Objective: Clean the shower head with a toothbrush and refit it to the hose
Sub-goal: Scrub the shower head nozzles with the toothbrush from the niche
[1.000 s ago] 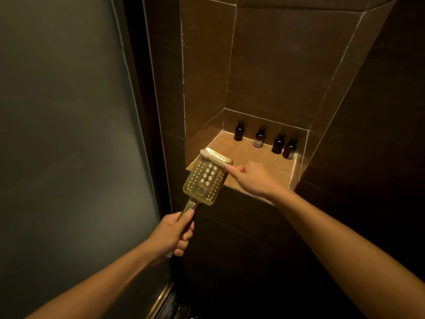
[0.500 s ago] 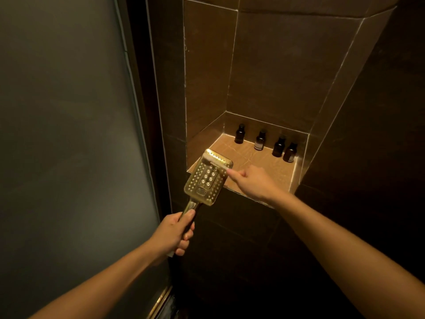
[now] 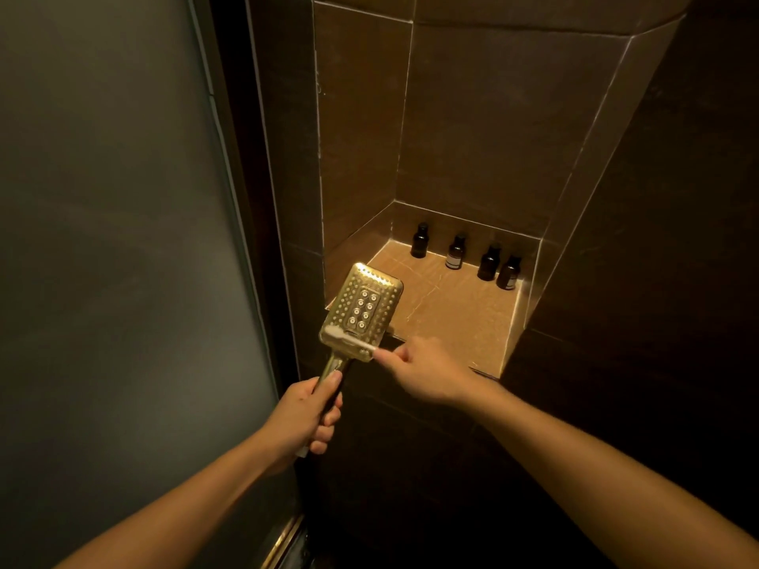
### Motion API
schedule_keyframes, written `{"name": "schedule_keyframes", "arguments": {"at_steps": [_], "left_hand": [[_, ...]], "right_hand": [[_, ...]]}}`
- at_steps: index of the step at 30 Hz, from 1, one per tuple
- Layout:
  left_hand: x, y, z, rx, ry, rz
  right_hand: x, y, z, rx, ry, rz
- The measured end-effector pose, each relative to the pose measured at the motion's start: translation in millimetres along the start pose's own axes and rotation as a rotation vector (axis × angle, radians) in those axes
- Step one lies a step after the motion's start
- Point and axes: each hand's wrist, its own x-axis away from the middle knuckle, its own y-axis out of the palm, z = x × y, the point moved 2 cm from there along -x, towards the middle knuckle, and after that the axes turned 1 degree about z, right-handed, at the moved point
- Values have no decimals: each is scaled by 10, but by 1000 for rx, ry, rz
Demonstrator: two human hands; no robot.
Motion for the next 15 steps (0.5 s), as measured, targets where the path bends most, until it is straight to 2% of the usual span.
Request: {"name": "schedule_keyframes", "arguments": {"at_steps": [2,7,12,15], "left_hand": [[4,-16,-33,0,-6,-1],[19,-23,-43,-14,-26,-28],[16,-42,-36,-16,-25,-23],[34,-70,-69,-34,-38,-30]], "right_hand": [[-38,-43,9,-17,1,21],[-204,-579,-20,-87,3,251],[-149,-175,70,-64,37,62],[-215,-368,28,-111,42,188]]}}
